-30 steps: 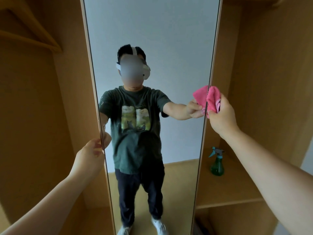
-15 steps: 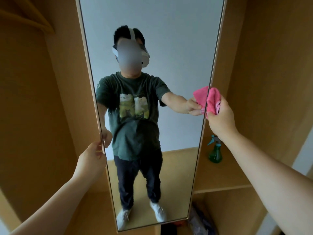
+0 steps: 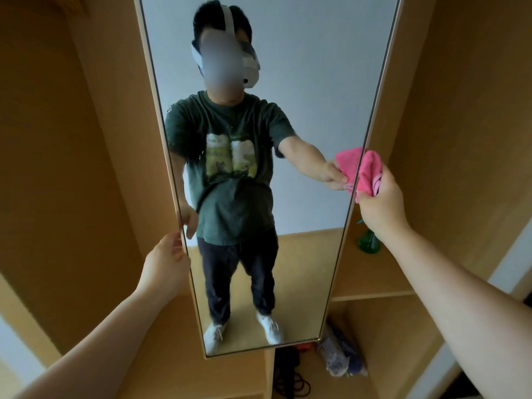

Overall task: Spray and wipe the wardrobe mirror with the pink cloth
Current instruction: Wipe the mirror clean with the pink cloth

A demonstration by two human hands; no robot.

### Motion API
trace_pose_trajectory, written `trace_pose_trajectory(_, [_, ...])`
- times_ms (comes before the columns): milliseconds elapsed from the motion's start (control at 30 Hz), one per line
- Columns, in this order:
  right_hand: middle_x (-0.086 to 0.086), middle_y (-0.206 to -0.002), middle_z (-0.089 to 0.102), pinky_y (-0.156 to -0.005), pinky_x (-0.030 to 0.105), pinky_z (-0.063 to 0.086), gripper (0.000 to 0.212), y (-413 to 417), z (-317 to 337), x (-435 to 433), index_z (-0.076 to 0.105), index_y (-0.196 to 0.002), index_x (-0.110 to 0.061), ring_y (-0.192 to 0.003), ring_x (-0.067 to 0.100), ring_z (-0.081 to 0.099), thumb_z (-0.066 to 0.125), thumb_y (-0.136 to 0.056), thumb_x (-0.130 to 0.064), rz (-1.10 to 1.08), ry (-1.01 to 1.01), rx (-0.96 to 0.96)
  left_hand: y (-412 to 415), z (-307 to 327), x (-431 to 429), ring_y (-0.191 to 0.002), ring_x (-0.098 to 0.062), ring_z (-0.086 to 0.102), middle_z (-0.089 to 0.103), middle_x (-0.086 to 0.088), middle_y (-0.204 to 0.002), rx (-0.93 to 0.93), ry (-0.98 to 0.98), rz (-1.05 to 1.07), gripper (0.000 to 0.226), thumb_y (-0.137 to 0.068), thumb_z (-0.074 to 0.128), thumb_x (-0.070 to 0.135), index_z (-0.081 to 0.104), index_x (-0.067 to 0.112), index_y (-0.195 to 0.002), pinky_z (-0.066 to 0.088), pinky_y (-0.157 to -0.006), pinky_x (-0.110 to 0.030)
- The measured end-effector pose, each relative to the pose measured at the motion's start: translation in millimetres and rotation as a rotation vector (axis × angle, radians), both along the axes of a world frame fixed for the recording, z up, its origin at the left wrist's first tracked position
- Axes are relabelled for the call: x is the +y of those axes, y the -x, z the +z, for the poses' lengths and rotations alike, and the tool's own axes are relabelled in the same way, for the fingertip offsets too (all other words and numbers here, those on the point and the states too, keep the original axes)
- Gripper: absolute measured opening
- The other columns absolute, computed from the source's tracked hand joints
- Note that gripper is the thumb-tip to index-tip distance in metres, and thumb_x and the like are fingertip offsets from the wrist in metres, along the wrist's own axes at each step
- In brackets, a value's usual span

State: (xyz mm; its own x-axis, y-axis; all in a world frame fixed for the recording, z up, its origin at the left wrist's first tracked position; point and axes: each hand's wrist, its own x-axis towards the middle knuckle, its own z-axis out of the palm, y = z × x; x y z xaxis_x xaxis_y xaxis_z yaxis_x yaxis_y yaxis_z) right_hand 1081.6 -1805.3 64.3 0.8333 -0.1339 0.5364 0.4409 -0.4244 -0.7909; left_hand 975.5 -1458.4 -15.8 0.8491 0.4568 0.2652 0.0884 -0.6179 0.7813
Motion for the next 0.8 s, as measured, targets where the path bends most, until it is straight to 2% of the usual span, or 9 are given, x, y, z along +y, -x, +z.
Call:
trace_pose_trajectory(167, [-0.004, -0.127, 0.056, -0.092, 0.025, 0.046, 0.058, 0, -17, -1, 0.035, -0.147, -0.022, -0.111, 0.011, 0.055, 0.057, -0.094, -0.012, -0.014, 0.022, 0.036, -2, -7, -2, -0.106, -0.025, 0.058, 0.061, -0.006, -0.115, 0.024, 0.031, -0.019, 0.045, -0.090, 0.049, 0.005, 0.045, 0.014, -0.134, 0.051, -0.084, -0.038])
trace_pose_trajectory(400, [-0.015, -0.119, 0.052, -0.093, 0.024, 0.044, 0.057, 3, -40, 2, 0.033, -0.149, -0.023, -0.107, 0.005, 0.053, 0.054, -0.097, -0.016, -0.047, 0.031, 0.080, -1, -27, 2, -0.111, -0.022, 0.058, 0.061, -0.003, -0.118, 0.066, 0.065, -0.036, 0.048, -0.090, 0.051, 0.006, 0.044, 0.017, -0.136, 0.051, -0.090, -0.038])
trace_pose_trajectory(533, [-0.009, -0.113, 0.057, -0.088, 0.024, 0.046, 0.057, 1, -56, 0, 0.033, -0.148, -0.020, -0.101, 0.007, 0.056, 0.055, -0.096, -0.014, -0.059, 0.052, 0.119, 0, -42, 4, -0.114, -0.023, 0.057, 0.060, -0.004, -0.120, 0.098, 0.089, -0.047, 0.049, -0.091, 0.051, 0.004, 0.043, 0.014, -0.137, 0.050, -0.092, -0.040])
trace_pose_trajectory(633, [-0.002, -0.112, 0.059, -0.083, 0.027, 0.047, 0.053, 0, -69, -1, 0.037, -0.145, -0.017, -0.099, 0.014, 0.058, 0.056, -0.096, -0.014, -0.080, 0.080, 0.141, 1, -54, 5, -0.114, -0.024, 0.057, 0.060, -0.005, -0.120, 0.120, 0.083, -0.051, 0.048, -0.091, 0.051, 0.004, 0.043, 0.014, -0.137, 0.050, -0.090, -0.038])
trace_pose_trajectory(800, [-0.004, -0.106, 0.062, -0.083, 0.027, 0.046, 0.046, 3, -88, 0, 0.042, -0.140, -0.014, -0.096, 0.014, 0.061, 0.054, -0.096, -0.011, -0.098, 0.068, 0.196, 1, -69, 4, -0.114, -0.024, 0.056, 0.059, -0.006, -0.121, 0.159, 0.081, -0.054, 0.049, -0.092, 0.051, 0.004, 0.042, 0.012, -0.139, 0.045, -0.086, -0.031])
